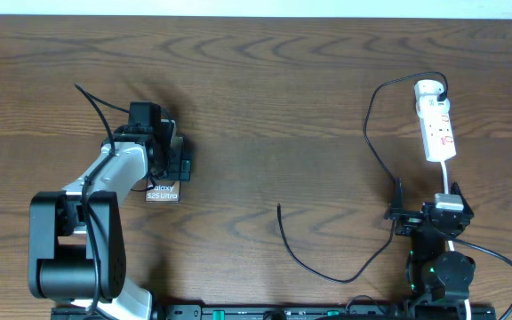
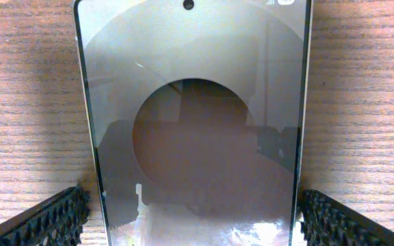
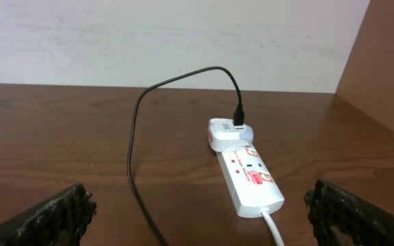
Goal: Plug charger to phone and switch on socket
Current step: 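Close the left gripper on the phone's long edges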
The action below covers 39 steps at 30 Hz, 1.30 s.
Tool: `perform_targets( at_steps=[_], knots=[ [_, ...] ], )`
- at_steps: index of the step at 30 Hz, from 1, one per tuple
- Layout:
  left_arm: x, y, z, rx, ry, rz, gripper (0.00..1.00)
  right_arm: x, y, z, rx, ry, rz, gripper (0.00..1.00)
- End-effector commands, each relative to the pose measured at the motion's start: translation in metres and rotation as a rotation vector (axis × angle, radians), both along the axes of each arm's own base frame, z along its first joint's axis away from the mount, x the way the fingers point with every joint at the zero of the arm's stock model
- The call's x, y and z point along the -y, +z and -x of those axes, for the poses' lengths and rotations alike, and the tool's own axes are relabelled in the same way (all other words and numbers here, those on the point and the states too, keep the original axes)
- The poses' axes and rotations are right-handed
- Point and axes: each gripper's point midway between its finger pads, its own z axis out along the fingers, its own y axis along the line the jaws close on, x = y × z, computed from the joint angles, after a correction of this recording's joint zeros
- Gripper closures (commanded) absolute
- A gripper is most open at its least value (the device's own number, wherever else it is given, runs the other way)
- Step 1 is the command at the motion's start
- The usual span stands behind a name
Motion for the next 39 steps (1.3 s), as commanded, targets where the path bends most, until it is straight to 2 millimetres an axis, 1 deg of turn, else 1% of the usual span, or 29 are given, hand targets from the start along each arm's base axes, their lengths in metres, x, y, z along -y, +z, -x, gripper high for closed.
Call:
perform_targets(
  at_steps=[1, 21, 39],
  knots=[
    [-0.005, -0.019, 0.021, -0.090, -0.003, -0.021, 0.03, -0.001, 0.000, 0.000, 0.000, 0.002, 0.009, 0.01],
    [-0.006, -0.016, 0.017, -0.085, 0.019, -0.027, 0.03, -0.001, 0.000, 0.000, 0.000, 0.002, 0.009, 0.01],
    [-0.006, -0.012, 0.008, -0.059, 0.025, -0.024, 0.03, -0.001, 0.000, 0.000, 0.000, 0.002, 0.009, 0.01]
  ],
)
